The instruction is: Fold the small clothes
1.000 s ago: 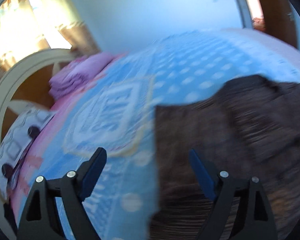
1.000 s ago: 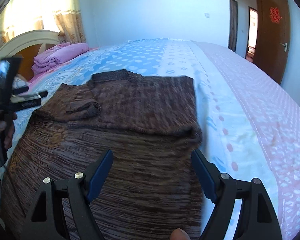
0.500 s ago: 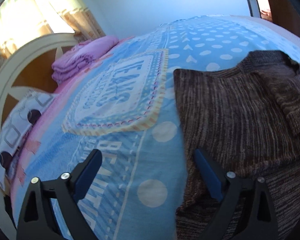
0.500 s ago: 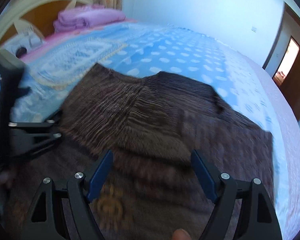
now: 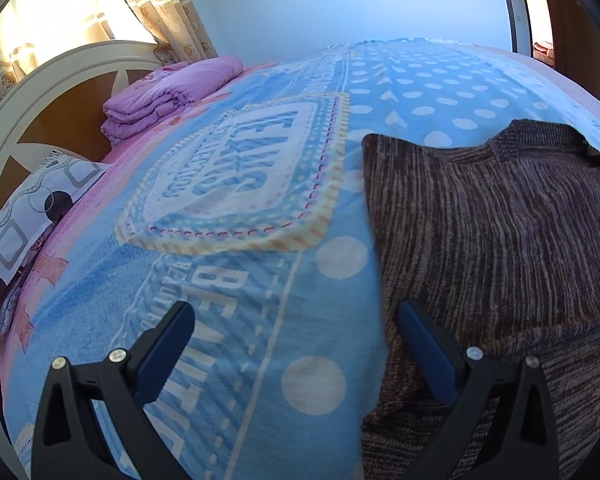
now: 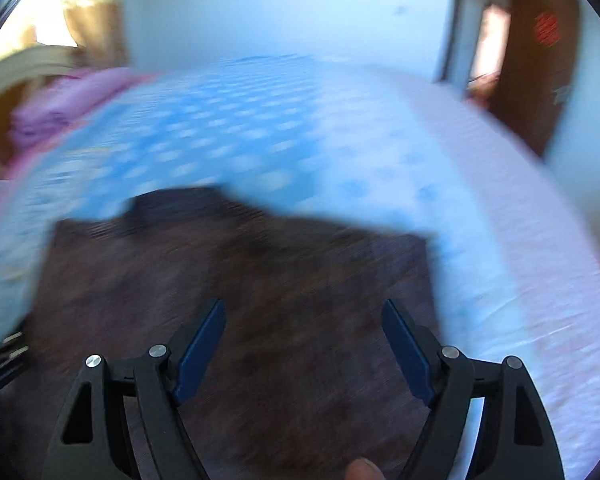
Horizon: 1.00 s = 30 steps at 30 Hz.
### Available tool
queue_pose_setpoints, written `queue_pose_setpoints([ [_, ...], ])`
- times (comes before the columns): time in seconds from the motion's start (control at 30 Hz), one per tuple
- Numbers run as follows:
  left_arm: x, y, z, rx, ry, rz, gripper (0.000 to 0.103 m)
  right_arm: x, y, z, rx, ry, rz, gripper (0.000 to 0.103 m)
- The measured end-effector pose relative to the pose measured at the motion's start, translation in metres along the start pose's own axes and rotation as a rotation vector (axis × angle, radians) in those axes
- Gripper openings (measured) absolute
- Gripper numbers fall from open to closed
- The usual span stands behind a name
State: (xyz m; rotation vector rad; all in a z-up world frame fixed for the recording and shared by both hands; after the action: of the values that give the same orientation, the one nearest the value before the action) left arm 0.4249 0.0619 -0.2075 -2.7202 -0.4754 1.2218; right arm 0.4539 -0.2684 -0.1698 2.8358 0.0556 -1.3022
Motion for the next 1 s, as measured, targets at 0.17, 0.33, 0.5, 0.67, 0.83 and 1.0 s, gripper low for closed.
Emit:
queue_pose_setpoints([
  [0.17,-0.002,-0.003,0.002,0.006,0.0,-0.008,0.103,0.001,-0.051,0.038,0.037,-0.085,-0.252,0.05],
  [0.33,-0.002,-0.007,0.004,-0.009,-0.009,-0.001,0.103,0.003,-0.074,0.054,-0.054,-0.064,-0.216,0.008],
  [0.5,-0.003,-0.011,0.007,-0.021,-0.012,0.0,0.103,-0.017,-0.07,0.055,-0.084,-0.041,-0.231,0.006],
  [0.67,-0.003,-0.011,0.008,-0.019,-0.015,0.002,0.103,-0.008,-0.07,0.066,-0.156,-0.054,-0.179,0.008],
  [0.83,-0.004,-0.012,0.009,-0.02,-0.011,-0.004,0.103,-0.024,-0.061,0.051,-0.125,0.028,-0.124,0.045],
  [1.0,-0.005,-0.016,0.012,-0.01,-0.017,-0.047,0.103,-0.044,-0.091,0.044,-0.211,0.111,-0.182,0.045],
])
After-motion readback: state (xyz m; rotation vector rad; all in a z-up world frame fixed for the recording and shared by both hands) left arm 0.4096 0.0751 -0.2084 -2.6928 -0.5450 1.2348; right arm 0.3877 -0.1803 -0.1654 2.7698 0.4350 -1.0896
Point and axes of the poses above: each gripper's, at about its wrist camera, not at the fingertips, and x roughly the way its jaws point, y to its right, z to its underside, the point moved 9 cm from there along x, roughly the way its jaws point, and after that the axes turned 2 degrees about -x, right-handed, at the moved point
